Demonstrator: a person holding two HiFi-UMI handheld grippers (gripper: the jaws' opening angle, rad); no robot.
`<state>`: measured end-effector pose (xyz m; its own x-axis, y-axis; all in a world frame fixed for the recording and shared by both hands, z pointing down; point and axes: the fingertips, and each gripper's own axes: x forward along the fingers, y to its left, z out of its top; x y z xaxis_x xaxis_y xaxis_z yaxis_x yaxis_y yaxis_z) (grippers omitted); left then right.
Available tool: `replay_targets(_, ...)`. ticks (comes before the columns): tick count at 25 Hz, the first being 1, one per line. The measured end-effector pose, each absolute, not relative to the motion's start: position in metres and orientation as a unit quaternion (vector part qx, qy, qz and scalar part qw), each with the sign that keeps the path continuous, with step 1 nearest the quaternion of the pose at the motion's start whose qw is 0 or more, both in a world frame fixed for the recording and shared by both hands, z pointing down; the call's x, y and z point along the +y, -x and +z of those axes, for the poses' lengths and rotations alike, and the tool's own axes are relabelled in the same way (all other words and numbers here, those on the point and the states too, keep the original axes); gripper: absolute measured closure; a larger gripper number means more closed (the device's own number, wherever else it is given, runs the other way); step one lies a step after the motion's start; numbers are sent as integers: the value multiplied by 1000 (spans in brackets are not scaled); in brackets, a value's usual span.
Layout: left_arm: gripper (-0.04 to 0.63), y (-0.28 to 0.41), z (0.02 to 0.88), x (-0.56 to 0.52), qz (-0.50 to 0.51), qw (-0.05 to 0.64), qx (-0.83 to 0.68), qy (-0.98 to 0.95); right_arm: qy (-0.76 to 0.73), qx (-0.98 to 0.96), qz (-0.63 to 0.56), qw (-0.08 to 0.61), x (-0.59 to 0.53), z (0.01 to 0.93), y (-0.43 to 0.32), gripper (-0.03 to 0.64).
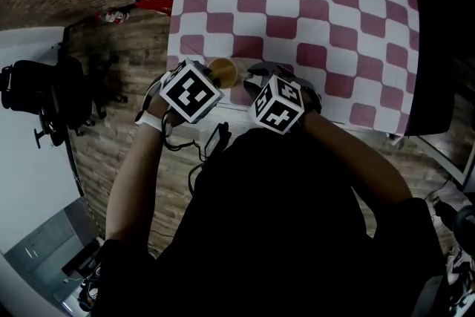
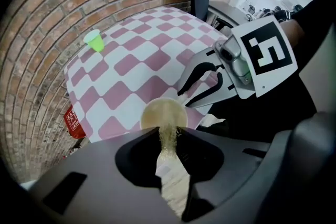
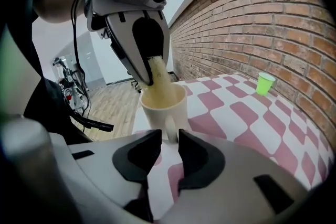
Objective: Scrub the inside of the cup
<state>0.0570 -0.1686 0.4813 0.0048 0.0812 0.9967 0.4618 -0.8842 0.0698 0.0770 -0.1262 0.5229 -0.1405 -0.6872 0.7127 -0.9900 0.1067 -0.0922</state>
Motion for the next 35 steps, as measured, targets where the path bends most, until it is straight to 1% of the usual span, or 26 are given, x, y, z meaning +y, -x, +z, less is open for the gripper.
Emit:
replay_targets(4, 515, -61, 502, -166, -710, 162, -208, 653, -603, -696, 288, 261, -125, 522, -78, 502)
replay_targets(7, 515, -67, 507, -169, -720, 166, -210, 640, -605, -695, 290, 257, -126, 523, -77, 505)
replay_targets(13, 515, -69, 506, -157, -711, 112, -241, 651, -602, -700, 293, 249, -131, 523, -78, 518)
replay_targets(18, 515, -59, 467, -157, -710, 82, -271, 645, -602, -701, 293, 245, -131, 524, -78, 520)
replay_targets(24, 515, -58, 419, -169, -668, 33, -274, 692, -601, -702, 296, 241, -131, 524, -78, 525)
replay_targets(27, 515, -66, 418, -186, -662, 64, -240, 707, -599, -702, 296, 246, -131, 524, -78, 525)
replay_targets(30, 515, -65, 431, -181, -675, 96, -247, 689, -600, -701, 297, 247, -135, 523, -78, 525)
replay_targets(35, 515, -62, 473, -173, -710, 55, -221, 666, -599, -701, 298, 246, -138, 521, -78, 525)
